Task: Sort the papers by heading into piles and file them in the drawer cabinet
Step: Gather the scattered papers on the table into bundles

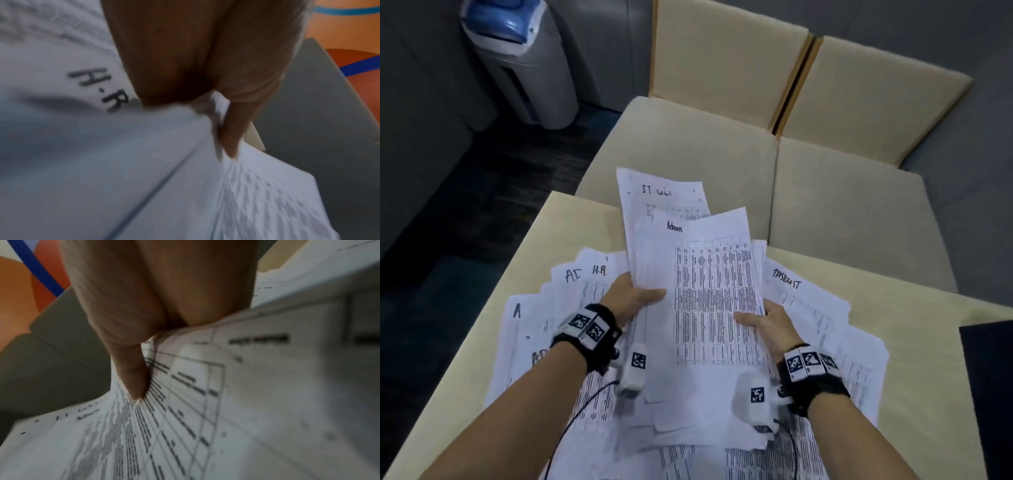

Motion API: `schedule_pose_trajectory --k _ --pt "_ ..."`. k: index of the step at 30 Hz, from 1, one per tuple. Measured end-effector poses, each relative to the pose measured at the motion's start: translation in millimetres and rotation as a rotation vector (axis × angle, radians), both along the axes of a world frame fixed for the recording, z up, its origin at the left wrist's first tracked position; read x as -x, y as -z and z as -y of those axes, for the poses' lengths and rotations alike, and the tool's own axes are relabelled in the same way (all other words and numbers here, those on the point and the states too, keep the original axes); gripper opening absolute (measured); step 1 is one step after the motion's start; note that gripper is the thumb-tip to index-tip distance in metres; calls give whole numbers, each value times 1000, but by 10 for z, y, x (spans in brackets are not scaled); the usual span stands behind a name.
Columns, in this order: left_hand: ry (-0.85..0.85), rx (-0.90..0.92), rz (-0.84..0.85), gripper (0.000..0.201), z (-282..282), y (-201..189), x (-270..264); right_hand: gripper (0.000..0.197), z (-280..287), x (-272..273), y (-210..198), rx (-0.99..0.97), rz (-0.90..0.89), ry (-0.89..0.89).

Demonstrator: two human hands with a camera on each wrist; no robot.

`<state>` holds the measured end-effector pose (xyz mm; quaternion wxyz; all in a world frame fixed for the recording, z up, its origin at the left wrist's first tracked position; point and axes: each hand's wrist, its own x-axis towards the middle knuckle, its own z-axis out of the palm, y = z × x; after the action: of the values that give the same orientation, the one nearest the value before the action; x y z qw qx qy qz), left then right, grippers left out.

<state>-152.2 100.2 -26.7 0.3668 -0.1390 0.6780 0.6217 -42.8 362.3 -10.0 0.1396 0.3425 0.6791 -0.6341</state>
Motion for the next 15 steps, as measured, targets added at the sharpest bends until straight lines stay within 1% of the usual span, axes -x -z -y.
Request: schedule_pose_trajectory --k 1,2,3,4,5,6,7,8,9,10,11,12,13,15 --pt "-32 -20 -42 53 -43 -88 -73 29 -4 -23 11 -7 -13 7" --pt "-52 -41 -83 35 -80 -195 -135 31 -12 -55 3 -9 -20 33" --pt "-56 -80 -110 29 -100 -293 -190 36 -36 -101 -13 12 -43 73" --pt "-32 -136 -123 35 -109 -413 -247 40 -65 -154 -45 56 -69 136" --pt "28 -199 -137 47 -105 -548 -311 48 -93 -203 -99 122 -89 201" --pt "102 -228 -146 56 -86 -633 -364 62 -126 -259 -145 202 -95 256" --pt "185 -228 -151 57 -64 -702 -422 78 -152 -304 -180 263 -93 287" --pt "259 -211 -154 50 -44 -737 -471 91 -159 -345 -224 294 -91 290" --pt "314 -193 -162 44 -29 -766 -512 98 -159 -381 -258 277 -84 291" --pt "349 -192 -181 42 -29 -828 -555 104 -164 -421 -277 262 -87 277" --pt "349 -188 -209 43 -33 -883 -589 110 -185 -460 -288 251 -95 270" --pt "323 -190 -247 44 -33 -938 -620 111 -167 -494 -373 247 -120 278" --pt "278 -191 -300 45 -35 -994 -648 104 -110 -519 -525 241 -167 284" --pt "180 -201 -424 39 -56 -1086 -711 76 32 -537 -861 203 -320 279"
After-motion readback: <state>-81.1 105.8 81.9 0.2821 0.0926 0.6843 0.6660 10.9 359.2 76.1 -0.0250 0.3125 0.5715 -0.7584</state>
